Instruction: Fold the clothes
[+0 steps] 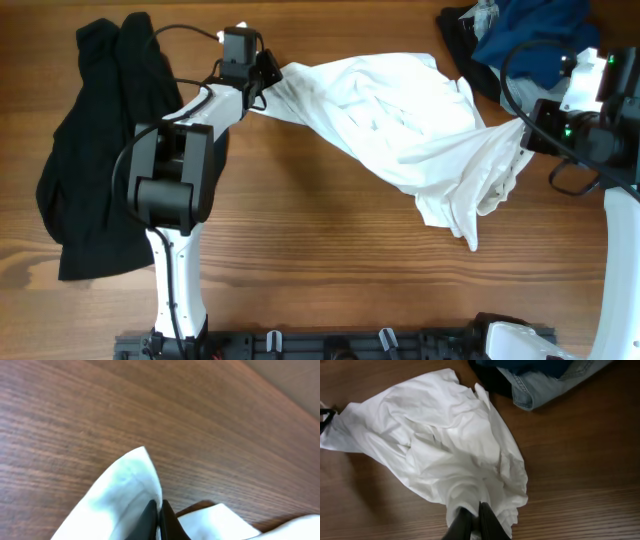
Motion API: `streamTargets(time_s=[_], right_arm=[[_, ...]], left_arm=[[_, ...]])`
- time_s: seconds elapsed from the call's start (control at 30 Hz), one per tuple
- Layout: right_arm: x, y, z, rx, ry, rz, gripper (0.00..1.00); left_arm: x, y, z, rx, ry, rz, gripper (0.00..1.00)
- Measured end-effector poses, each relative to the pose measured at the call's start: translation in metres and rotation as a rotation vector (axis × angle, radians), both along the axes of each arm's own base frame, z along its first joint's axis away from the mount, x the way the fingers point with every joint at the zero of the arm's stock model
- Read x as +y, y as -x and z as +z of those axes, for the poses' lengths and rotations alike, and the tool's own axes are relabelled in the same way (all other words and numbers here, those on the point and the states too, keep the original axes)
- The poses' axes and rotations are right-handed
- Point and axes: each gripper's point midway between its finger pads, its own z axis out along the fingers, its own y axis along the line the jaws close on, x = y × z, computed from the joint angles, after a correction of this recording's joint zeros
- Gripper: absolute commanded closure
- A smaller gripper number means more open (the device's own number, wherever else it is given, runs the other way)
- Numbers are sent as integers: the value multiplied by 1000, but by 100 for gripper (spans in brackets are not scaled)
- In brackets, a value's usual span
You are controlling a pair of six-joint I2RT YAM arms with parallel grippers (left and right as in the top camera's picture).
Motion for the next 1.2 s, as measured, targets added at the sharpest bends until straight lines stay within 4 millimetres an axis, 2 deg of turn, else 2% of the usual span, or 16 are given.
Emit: streamTargets(time_s=[0.13, 0.23, 0.3, 0.33, 0.4, 0.43, 0.47, 0.53, 0.63, 0.7, 0.8, 0.9, 1.0, 1.1, 1.13, 1.2], right_arm=[[-1, -3, 2, -16, 3, 0, 93], [-1, -8, 5, -38, 7, 1, 93], [-2, -10, 7, -50, 9, 0, 93], [-2, -12, 8, -59, 10, 0, 92], [-3, -17, 9, -73, 13, 0, 92], [-4, -21, 8, -74, 13, 0, 92], [-4, -24, 5, -67, 12, 0, 92], [-5, -30, -5, -39, 7, 0, 92], [-7, -38, -22, 10, -2, 0, 92], [-8, -47, -34, 34, -7, 0, 93], [-11, -71, -46, 17, -11, 4, 91], [-11, -107, -64, -24, -36, 26, 91], [-7, -142, -96, -38, -82, 63, 90], [-2, -172, -131, -52, -126, 114, 78], [1, -178, -146, -42, -144, 130, 69], [6, -177, -158, -15, -170, 156, 48]], left_arm=[[14, 3, -1, 29, -5, 23, 96], [30, 10, 22, 46, -24, 35, 96], [40, 15, 53, 26, -45, 39, 96], [46, 20, 77, 13, -66, 45, 96], [53, 28, 112, -20, -95, 52, 96], [61, 37, 150, -63, -126, 62, 96], [65, 45, 176, -99, -140, 69, 96], [71, 60, 216, -147, -165, 77, 96], [79, 88, 259, -187, -194, 90, 96], [86, 106, 269, -167, -219, 102, 96], [99, 127, 271, -118, -275, 140, 96], [112, 141, 270, -76, -334, 181, 96], [118, 147, 266, -48, -363, 199, 96], [120, 148, 265, -42, -371, 205, 96], [121, 148, 265, -40, -373, 206, 96], [121, 149, 264, -38, -375, 207, 96]])
